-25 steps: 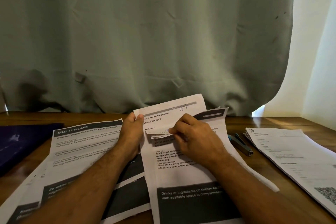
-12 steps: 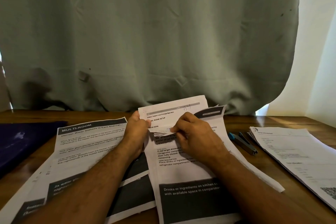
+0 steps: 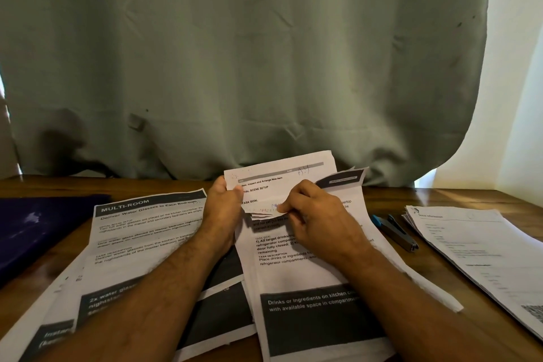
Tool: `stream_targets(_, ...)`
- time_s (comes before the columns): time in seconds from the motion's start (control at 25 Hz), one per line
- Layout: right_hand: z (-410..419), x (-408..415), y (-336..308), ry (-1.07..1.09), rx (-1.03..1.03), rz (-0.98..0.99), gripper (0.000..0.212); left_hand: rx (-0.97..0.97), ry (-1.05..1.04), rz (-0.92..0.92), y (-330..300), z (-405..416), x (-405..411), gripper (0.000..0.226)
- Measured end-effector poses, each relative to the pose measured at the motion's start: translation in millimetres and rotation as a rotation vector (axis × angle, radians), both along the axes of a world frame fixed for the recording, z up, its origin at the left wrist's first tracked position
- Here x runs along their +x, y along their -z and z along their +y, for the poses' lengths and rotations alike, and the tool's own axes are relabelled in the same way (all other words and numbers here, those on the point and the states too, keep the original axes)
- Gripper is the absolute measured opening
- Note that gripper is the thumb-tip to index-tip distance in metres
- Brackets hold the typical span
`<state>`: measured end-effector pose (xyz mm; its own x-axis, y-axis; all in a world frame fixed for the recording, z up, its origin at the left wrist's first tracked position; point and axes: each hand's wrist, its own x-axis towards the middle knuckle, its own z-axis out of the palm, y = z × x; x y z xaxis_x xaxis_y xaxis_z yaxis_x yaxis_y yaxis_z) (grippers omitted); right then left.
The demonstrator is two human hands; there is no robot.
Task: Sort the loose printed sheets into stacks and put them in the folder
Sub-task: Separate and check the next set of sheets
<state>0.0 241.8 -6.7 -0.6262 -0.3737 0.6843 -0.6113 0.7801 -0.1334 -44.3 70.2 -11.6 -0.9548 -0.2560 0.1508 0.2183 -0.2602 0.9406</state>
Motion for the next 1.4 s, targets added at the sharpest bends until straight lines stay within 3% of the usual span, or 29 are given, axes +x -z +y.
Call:
stream_targets(0.28, 3, 1, -2, 0.004, -0.077, 0.035, 0.015, -0.046, 0.09, 0.02, -1, 0, 4, 0.024)
stream_targets(0.36, 2, -2, -5, 0.01, -0.194, 0.08, 0.018, -0.097, 0.171, 0.1, -1, 2, 10, 0.026)
stream_targets(0.44, 0, -7, -6, 0.024, -0.3, 0.072, 0.027, -0.14, 0.236, 0.234, -2, 5, 16, 0.046)
stream_targets(0.52, -1, -10, -4, 0.048, -0.387, -0.007, 0.038, -0.304, 0.237, 0.354, -1, 7, 22, 0.053)
stream_targets(0.64, -1, -14, -2, 0.077, -0.419, -0.059, 0.044, -0.546, 0.182, 0.368, 1, 11, 25, 0.035)
stream_targets(0.76, -1, -19, -1, 0.126, -0.318, -0.056, 0.041, -0.676, 0.081, 0.322, 1, 13, 24, 0.019)
stream_targets(1.12, -2, -25, -6, 0.158, -0.236, -0.079, 0.041, -0.65, 0.046, 0.341, 0, 18, 28, 0.024)
stream_targets(1.4, -1, -21, -18, 0.066, -0.211, -0.089, 0.011, -0.531, 0.049, 0.34, 1, 22, 26, 0.008)
